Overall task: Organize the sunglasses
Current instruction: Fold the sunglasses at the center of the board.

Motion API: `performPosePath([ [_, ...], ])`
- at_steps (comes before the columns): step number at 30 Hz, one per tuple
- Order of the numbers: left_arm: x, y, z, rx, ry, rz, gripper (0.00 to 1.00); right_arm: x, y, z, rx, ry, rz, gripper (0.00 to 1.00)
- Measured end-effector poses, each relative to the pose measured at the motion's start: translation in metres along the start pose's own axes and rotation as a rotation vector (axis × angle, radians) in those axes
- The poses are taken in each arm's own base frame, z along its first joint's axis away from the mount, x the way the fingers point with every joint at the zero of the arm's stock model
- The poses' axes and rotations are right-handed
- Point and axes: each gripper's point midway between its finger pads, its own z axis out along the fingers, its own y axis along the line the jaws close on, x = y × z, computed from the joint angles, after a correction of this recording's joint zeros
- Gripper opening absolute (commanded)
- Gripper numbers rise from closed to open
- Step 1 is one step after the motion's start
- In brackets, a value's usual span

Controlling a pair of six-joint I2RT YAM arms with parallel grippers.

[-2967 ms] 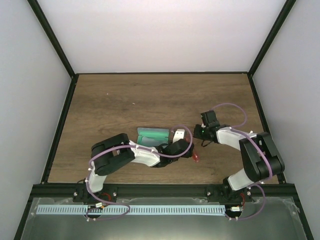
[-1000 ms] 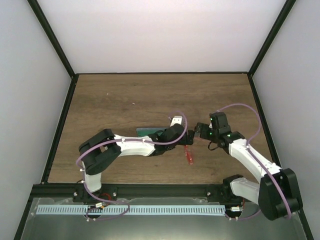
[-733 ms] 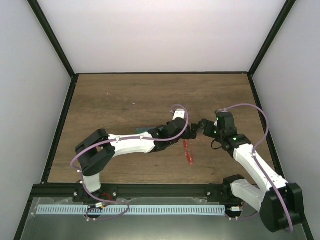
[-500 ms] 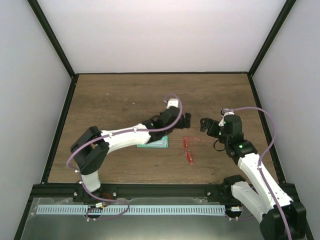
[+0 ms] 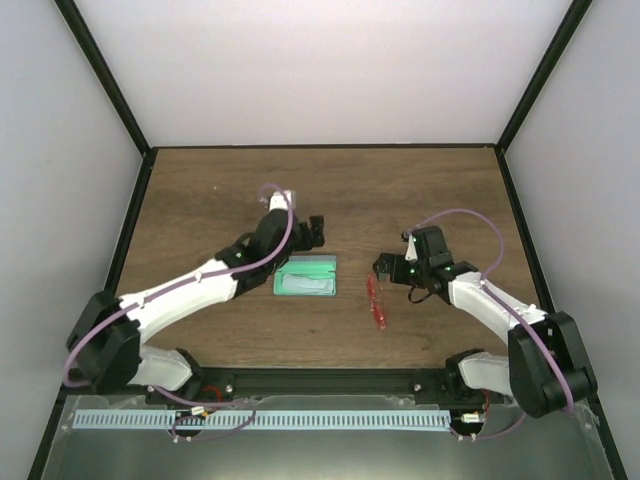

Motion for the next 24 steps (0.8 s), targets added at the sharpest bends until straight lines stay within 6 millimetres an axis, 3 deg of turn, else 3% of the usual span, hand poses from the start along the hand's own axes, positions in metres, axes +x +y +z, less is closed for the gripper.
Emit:
performPosePath([
  [6, 0.04, 0.046, -0.036, -0.012, 0.031, 0.011, 1.0, 0.004, -0.008, 0.013, 0.049, 0.041, -0.019, 1.0],
  [13, 0.016, 0.058, -0.088, 0.057, -0.108, -0.049, 1.0, 0.004, -0.001, 0.027, 0.118, 0.082, -0.083, 1.0],
  [19, 0.012, 0.058, -0.092, 0.06, -0.128, -0.057, 1.0, 0.005, 0.015, 0.025, 0.102, 0.081, -0.13, 1.0],
  [24, 0.015, 0.06, -0.091, 0.058, -0.119, -0.054, 1.0, 0.009, 0.01, 0.025, 0.133, 0.095, -0.141, 1.0],
])
